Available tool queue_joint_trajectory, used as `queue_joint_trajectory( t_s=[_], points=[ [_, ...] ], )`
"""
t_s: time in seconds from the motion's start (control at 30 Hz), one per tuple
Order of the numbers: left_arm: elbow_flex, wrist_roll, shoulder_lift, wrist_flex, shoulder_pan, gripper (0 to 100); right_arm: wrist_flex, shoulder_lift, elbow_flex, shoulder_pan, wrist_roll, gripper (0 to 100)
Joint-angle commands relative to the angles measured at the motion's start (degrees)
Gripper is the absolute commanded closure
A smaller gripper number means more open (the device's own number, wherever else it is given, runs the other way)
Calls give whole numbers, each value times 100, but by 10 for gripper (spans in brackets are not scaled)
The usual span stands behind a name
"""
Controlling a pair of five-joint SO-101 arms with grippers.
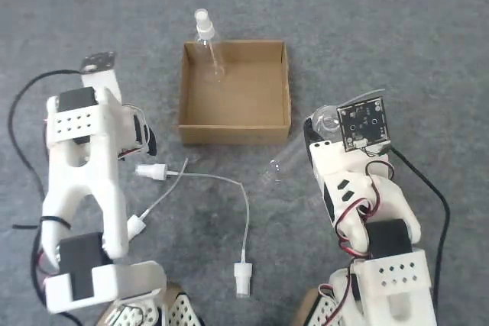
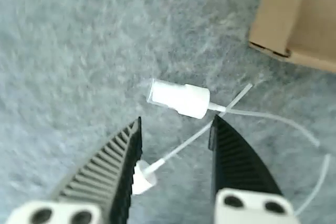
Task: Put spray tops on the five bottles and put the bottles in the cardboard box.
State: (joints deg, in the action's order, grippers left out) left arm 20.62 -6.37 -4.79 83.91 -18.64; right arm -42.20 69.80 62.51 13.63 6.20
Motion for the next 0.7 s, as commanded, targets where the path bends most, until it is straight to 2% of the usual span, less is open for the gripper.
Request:
queue_joint_trajectory(
  t_s=[0.0,0.33,0.67],
  points=[
    [-180,-1055,-35,70,18,805,84,154,-70,57,9,993],
    [760,-2558,-26,-686,35,804,84,154,-70,57,9,993],
    [1604,-3604,-26,-2101,26,804,84,154,-70,40,9,993]
  ],
)
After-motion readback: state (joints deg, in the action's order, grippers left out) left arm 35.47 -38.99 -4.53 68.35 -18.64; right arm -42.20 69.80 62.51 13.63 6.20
